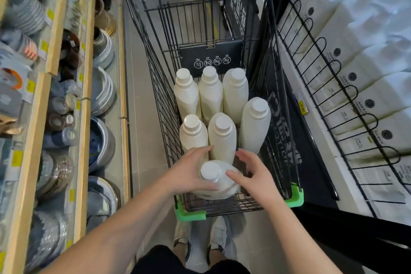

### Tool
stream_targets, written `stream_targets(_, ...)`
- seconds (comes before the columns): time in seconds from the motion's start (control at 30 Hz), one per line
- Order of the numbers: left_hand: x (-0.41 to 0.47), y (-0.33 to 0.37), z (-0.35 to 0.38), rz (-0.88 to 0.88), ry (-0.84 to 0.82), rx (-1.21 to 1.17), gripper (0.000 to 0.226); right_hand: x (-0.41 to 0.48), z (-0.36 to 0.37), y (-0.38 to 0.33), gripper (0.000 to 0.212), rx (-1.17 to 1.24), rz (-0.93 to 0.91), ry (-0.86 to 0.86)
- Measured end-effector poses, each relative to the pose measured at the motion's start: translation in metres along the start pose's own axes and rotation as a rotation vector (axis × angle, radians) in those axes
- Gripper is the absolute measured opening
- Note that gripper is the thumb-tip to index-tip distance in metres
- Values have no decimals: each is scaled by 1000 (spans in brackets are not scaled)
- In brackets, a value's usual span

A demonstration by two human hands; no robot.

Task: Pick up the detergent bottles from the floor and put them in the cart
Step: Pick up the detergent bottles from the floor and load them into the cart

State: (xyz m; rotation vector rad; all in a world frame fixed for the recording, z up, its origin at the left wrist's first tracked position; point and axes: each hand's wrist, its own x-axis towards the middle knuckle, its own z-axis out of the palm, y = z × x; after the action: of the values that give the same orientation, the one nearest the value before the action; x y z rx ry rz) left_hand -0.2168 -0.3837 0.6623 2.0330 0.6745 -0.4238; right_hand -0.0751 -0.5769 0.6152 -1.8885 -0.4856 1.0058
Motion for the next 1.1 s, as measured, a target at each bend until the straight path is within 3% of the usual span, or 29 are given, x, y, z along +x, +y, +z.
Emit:
stream_targets(0.3,-10,108,-81,344,197,45,90,-37,-70,-125,68,16,-326,204)
stream_targets(0.53,-59,236,-135,796,297,-6,77,-124,-127,-233,61,-29,-617,472)
stream_targets(0.77,-123,320,-164,1234,188,-91,80,-235,-136,-308,65,-85,-813,798)
stream_targets(1.1,-159,332,-138,1500,-157,-164,82,-327,-77,-307,59,-165,-704,1147)
